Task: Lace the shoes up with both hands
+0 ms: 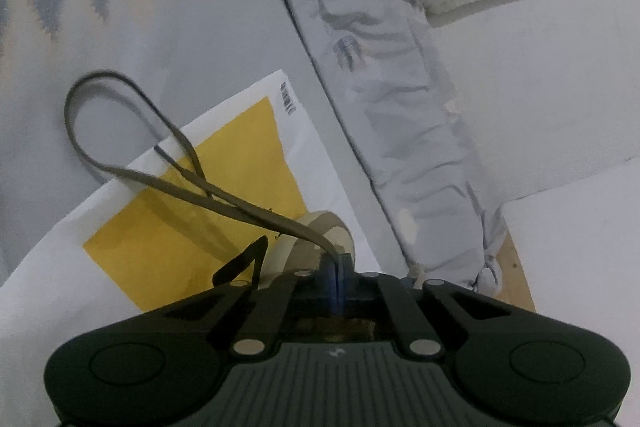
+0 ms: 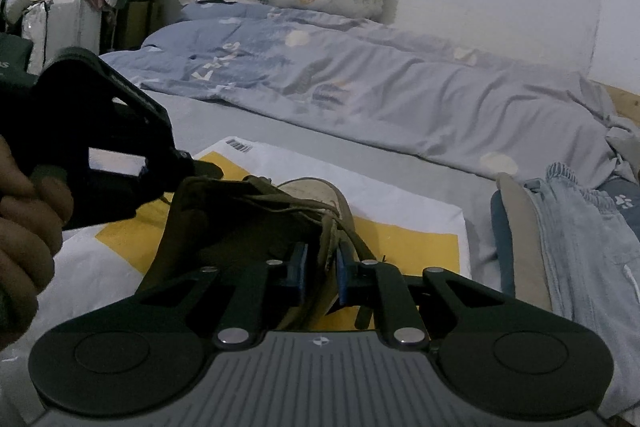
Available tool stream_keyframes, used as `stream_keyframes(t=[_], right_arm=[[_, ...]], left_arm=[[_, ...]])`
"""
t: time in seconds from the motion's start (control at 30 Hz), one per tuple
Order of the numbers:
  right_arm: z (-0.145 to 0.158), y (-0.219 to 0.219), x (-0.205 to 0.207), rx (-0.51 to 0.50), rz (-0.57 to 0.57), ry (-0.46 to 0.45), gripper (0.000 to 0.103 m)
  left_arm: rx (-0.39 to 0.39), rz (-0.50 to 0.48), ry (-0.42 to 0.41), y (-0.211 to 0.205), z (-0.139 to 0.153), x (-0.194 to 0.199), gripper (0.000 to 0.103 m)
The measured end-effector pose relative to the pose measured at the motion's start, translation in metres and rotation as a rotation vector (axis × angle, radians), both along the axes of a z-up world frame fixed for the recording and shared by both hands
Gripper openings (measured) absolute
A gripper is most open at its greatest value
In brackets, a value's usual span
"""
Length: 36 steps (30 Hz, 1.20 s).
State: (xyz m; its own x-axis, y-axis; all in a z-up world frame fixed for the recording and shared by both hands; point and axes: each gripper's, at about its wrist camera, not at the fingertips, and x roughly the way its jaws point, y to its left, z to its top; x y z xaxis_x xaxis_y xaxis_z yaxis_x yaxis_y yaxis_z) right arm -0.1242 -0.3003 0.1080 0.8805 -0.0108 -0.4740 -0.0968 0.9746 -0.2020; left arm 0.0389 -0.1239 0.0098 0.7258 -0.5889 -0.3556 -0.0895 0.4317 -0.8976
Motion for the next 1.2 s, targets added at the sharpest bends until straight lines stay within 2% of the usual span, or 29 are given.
stream_keyframes(t=[0.13,0.4,0.53,0.93,1.2], right_arm=[[-0.001,0.001,0.0,0.0,-0.006,-0.002,0.012],[0.001,0.001,0.003,-0.001,-0.018,0.0,0.011],[0.001,0.001,0.004,-0.004,-0.022,0.001,0.011],[0.001,0.001,0.006,-0.012,-0.027,0.0,0.011],[0.0,0.0,0.006,-0.018,-0.026,0.002,0.011]], left_arm=[[0.01,0.034,-0.014,0.012,0.006,-0.005,0.0],[0.051,0.134,-0.103,0.041,0.026,-0.018,0.0],[0.087,0.167,-0.156,0.047,0.039,-0.025,0.0],[0.147,0.267,-0.241,0.064,0.059,-0.048,0.0],[0.167,0.34,-0.248,0.081,0.067,-0.066,0.0]])
